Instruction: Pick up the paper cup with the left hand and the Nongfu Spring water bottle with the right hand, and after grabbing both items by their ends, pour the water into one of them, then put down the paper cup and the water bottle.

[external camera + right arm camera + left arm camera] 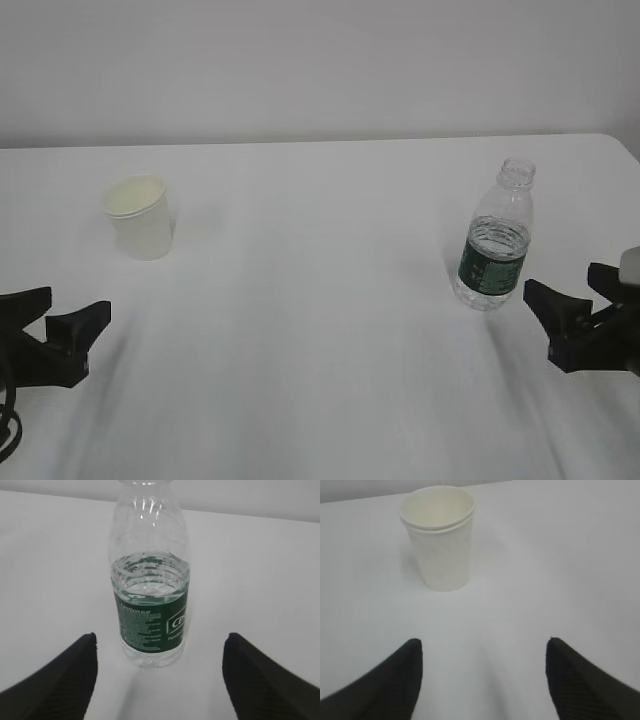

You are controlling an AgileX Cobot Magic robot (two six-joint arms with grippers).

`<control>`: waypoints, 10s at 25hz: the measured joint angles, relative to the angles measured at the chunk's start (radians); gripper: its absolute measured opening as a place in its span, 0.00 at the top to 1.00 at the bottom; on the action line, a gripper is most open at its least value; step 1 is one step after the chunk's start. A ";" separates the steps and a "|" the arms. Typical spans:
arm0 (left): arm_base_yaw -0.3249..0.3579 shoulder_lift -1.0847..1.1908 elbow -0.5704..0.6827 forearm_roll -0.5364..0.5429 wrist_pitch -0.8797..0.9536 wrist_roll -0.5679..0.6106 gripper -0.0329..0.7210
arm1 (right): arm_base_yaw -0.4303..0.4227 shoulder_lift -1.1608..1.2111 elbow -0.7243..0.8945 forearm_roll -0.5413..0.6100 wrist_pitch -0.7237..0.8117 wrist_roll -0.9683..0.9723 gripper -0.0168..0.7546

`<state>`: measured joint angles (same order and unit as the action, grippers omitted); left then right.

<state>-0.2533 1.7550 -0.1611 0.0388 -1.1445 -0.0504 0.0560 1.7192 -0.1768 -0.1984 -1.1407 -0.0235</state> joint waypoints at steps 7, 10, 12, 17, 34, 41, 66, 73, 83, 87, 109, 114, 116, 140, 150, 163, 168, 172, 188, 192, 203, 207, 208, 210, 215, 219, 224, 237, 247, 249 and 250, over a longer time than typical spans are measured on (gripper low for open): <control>0.000 0.033 -0.050 -0.028 0.000 0.000 0.08 | 0.000 0.002 0.000 0.000 0.000 0.000 0.21; 0.000 0.056 -0.071 -0.028 0.000 0.000 0.07 | 0.000 0.013 -0.009 0.000 -0.002 0.000 0.21; 0.000 0.065 -0.080 -0.030 0.000 0.000 0.07 | 0.000 0.034 -0.020 0.000 -0.002 0.000 0.21; 0.000 0.084 -0.101 -0.030 0.000 0.000 0.07 | 0.000 0.087 -0.056 -0.006 -0.002 0.000 0.21; 0.000 0.130 -0.140 -0.029 0.000 0.000 0.10 | 0.000 0.214 -0.183 -0.047 -0.002 0.037 0.21; 0.000 0.130 -0.140 -0.027 0.000 0.000 0.11 | 0.000 0.236 -0.221 -0.053 -0.002 0.043 0.21; 0.000 0.130 -0.140 -0.027 0.000 0.000 0.13 | 0.000 0.283 -0.307 -0.095 -0.002 0.045 0.21; 0.000 0.130 -0.140 -0.027 0.000 0.000 0.14 | 0.000 0.283 -0.323 -0.102 -0.002 0.045 0.21; 0.000 0.130 -0.140 -0.026 0.000 0.000 0.15 | 0.000 0.380 -0.368 -0.112 -0.004 0.049 0.21; 0.000 0.130 -0.140 -0.026 0.000 0.000 0.16 | 0.000 0.389 -0.399 -0.114 -0.004 0.052 0.21; 0.000 0.130 -0.140 -0.025 0.000 0.000 0.17 | 0.000 0.455 -0.460 -0.150 -0.004 0.056 0.23; 0.000 0.130 -0.140 -0.025 0.000 0.000 0.17 | 0.000 0.455 -0.460 -0.150 -0.004 0.056 0.26; 0.000 0.130 -0.140 -0.025 0.000 0.000 0.17 | 0.000 0.455 -0.460 -0.150 -0.004 0.056 0.26; 0.000 0.130 -0.140 -0.023 0.000 0.000 0.18 | 0.000 0.382 -0.446 -0.194 0.018 0.056 0.38; 0.000 0.130 -0.140 -0.023 0.000 0.000 0.18 | 0.000 0.323 -0.403 -0.207 0.018 0.058 0.38; 0.000 0.140 -0.147 -0.013 0.000 0.000 0.18 | 0.000 0.323 -0.397 -0.272 0.020 0.058 0.38; 0.000 0.189 -0.193 -0.011 -0.001 0.000 0.18 | 0.000 0.323 -0.397 -0.281 0.020 0.058 0.38; 0.013 0.212 -0.222 -0.009 -0.001 0.000 0.18 | 0.000 0.323 -0.397 -0.283 0.020 0.058 0.38; 0.196 0.304 -0.327 0.241 -0.001 -0.010 0.18 | 0.000 0.323 -0.397 -0.285 0.022 0.058 0.38; 0.196 0.328 -0.364 0.251 -0.001 -0.019 0.18 | 0.000 0.323 -0.397 -0.287 0.022 0.058 0.38; 0.196 0.334 -0.435 0.253 -0.001 -0.049 0.18 | 0.000 0.323 -0.397 -0.295 0.022 0.058 0.38; 0.196 0.334 -0.450 0.253 -0.001 -0.053 0.18 | 0.000 0.323 -0.397 -0.295 0.022 0.058 0.38; 0.196 0.334 -0.453 0.253 -0.001 -0.053 0.18 | 0.000 0.323 -0.397 -0.295 0.022 0.058 0.38; 0.196 0.334 -0.454 0.253 -0.001 -0.053 0.18 | 0.000 0.323 -0.397 -0.295 0.022 0.058 0.38; 0.196 0.362 -0.468 0.256 -0.001 -0.057 0.18 | 0.000 0.323 -0.397 -0.295 0.022 0.058 0.38; 0.196 0.408 -0.490 0.265 -0.001 -0.064 0.18 | 0.000 0.323 -0.397 -0.297 0.022 0.058 0.38; 0.196 0.417 -0.514 0.265 -0.001 -0.064 0.18 | 0.000 0.323 -0.397 -0.297 0.022 0.058 0.38; 0.193 0.481 -0.589 0.279 -0.001 -0.068 0.13 | 0.000 0.323 -0.397 -0.300 0.022 0.058 0.38; 0.191 0.495 -0.640 0.283 -0.001 -0.071 0.12 | 0.000 0.323 -0.397 -0.300 0.022 0.058 0.38; 0.191 0.495 -0.648 0.283 -0.001 -0.073 0.12 | 0.000 0.323 -0.397 -0.300 0.022 0.058 0.38; 0.191 0.495 -0.650 0.283 -0.001 -0.075 0.12 | 0.000 0.323 -0.397 -0.300 0.022 0.058 0.38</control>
<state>-0.0624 2.2500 -0.8110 0.3214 -1.1452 -0.1254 0.0560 2.0426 -0.5736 -0.4988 -1.1191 0.0342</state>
